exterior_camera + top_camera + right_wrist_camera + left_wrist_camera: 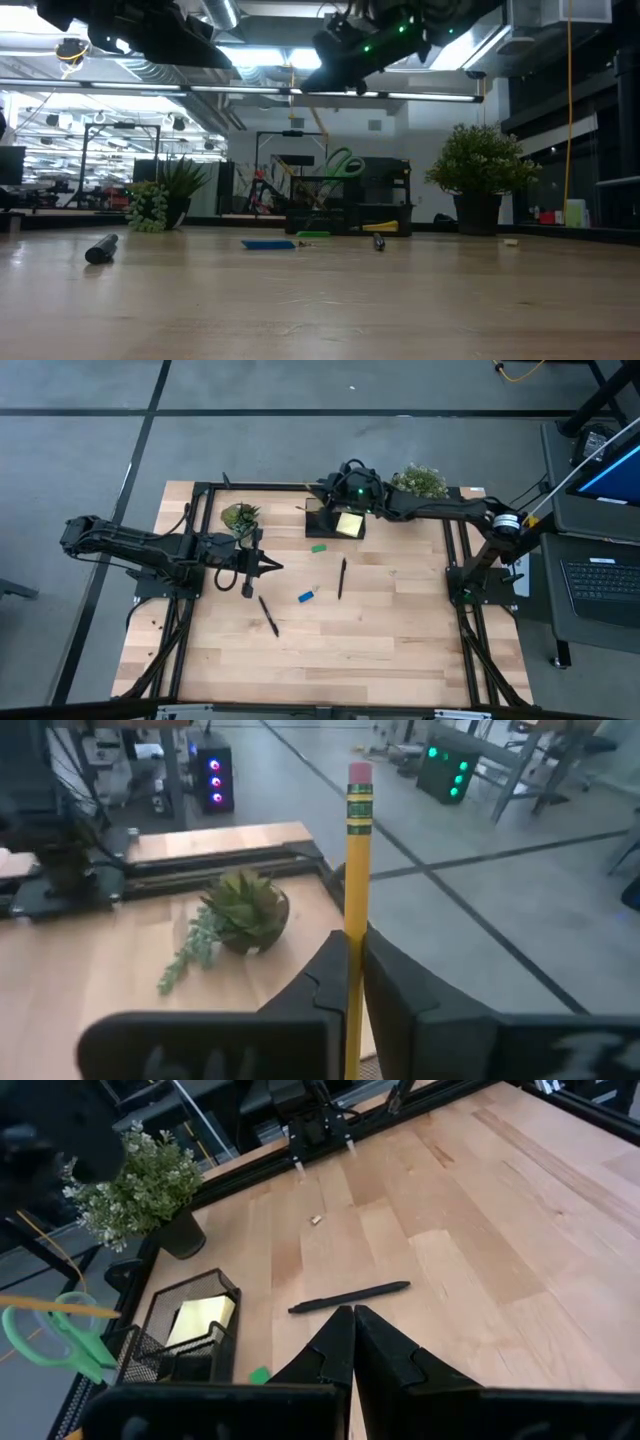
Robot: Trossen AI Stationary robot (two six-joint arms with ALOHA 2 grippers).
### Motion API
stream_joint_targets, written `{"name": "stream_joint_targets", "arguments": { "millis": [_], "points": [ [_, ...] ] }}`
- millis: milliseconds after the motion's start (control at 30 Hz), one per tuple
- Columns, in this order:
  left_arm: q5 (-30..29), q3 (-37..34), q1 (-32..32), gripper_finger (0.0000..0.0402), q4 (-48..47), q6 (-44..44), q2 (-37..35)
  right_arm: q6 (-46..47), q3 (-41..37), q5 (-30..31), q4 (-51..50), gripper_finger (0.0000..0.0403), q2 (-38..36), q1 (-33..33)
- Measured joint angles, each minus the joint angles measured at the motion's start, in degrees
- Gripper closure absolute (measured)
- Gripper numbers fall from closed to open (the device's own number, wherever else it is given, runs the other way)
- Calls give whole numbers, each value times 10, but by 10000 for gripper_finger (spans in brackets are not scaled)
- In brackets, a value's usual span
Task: Pick and place office supplies into organizer
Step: Put the yellow pencil into the black desk organizer
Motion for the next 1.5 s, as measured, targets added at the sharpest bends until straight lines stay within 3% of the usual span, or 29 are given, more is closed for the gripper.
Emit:
{"name": "stream_joint_targets", "arguments": {
  "millis": [633, 1500],
  "points": [
    [4, 0, 0, 397, 0, 0, 0, -14, 0, 0, 118, 383, 100, -39],
    [4, 0, 0, 397, -9, -10, 0, 17, 0, 2, 66, 382, 125, -42]
  ]
}}
